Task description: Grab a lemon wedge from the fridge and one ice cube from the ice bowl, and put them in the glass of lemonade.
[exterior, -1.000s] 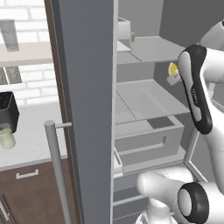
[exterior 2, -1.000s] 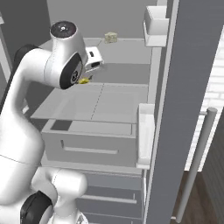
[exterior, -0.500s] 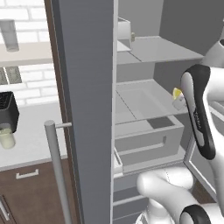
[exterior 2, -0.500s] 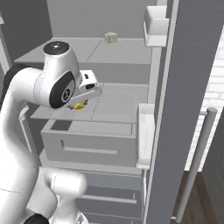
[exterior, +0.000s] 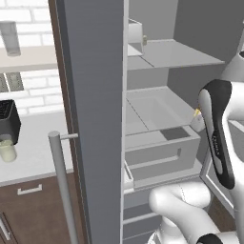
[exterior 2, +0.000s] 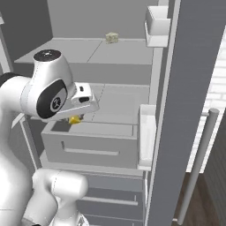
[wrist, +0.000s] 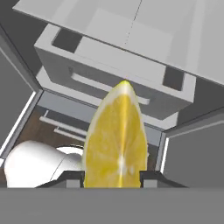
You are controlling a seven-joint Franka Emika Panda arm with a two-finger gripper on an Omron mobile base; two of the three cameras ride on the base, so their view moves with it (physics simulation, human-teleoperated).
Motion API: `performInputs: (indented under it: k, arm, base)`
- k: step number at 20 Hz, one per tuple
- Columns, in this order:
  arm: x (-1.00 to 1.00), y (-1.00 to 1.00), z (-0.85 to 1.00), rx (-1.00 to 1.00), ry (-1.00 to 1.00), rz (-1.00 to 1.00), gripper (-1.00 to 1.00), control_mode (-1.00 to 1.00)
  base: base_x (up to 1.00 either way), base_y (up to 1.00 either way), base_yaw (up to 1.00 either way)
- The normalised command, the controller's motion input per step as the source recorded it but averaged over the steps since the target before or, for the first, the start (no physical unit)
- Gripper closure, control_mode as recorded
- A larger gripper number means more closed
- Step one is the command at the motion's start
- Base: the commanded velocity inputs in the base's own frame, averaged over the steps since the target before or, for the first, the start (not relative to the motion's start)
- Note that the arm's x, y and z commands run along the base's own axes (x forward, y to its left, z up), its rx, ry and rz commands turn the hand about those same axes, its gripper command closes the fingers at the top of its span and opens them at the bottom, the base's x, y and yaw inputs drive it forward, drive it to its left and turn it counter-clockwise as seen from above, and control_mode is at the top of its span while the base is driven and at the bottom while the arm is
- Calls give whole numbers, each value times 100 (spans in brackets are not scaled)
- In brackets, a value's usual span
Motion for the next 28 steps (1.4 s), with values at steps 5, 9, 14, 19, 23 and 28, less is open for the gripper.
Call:
performInputs:
  k: [5,9,14,19,23,28]
  arm:
    - [-22,0,0,23,4,-21,100,-100]
    - [-12,0,-2,18,3,-20,100,-100]
    - [-1,3,-3,0,2,-9,100,-100]
    - [0,0,0,0,0,0,100,-100]
    - [-1,0,0,0,0,0,100,100]
    - [0,0,0,0,0,0,100,100]
  base:
    - [0,0,0]
    - [0,0,0]
    - [0,0,0]
    - [0,0,0]
    - [-33,-2,0]
    - [-98,-15,-1]
